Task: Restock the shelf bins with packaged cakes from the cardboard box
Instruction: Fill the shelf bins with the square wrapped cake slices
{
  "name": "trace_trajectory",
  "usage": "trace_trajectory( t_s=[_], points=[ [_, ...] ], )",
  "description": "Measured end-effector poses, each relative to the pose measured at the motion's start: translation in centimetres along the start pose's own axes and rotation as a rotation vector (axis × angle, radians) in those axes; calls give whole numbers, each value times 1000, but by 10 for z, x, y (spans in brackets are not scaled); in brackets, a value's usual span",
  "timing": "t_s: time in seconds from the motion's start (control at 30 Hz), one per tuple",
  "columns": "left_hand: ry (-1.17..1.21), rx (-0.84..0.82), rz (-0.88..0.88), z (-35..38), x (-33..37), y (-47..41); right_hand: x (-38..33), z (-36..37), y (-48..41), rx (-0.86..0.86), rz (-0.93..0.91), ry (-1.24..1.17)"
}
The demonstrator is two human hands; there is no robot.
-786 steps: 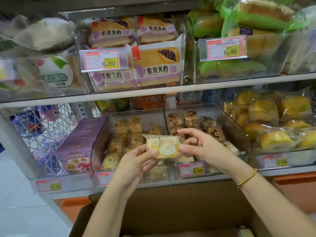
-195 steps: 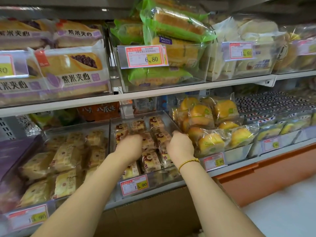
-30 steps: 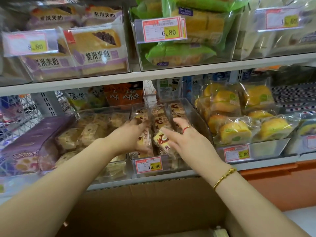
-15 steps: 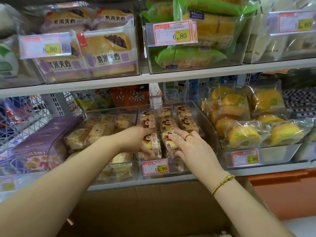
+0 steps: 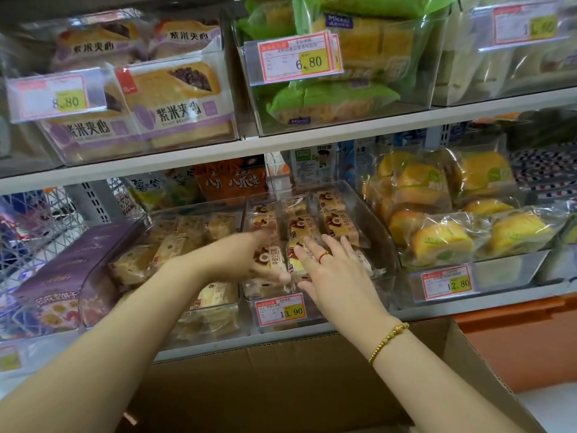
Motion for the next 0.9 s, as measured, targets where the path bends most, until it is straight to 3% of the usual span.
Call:
trace_trajectory(
  t_s=[0.1, 0.33, 0.57, 0.77, 0.9],
  points=[
    [84, 88, -40, -20, 1, -9, 1, 6, 7, 8, 2, 3],
    [-48, -82, -252, -13, -9, -42, 2, 15, 14, 158, 66, -26],
    [-48, -33, -224, -9, -7, -48, -3, 14, 17, 176, 89, -38],
    [9, 112, -109, -3, -8, -45, -13, 18, 22, 122, 41, -69],
    [-12, 54, -157, -5, -10, -46, -21, 13, 22, 218, 4, -59]
  ],
)
Point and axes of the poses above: each hand's wrist, its own y-axis away from the middle knuckle, its own z-axis out of the palm, x = y × z, the point moved 5 cm from there along -y, towards the middle knuckle, and after that the axes turned 3 degrees about -x, right-handed, at the moved point
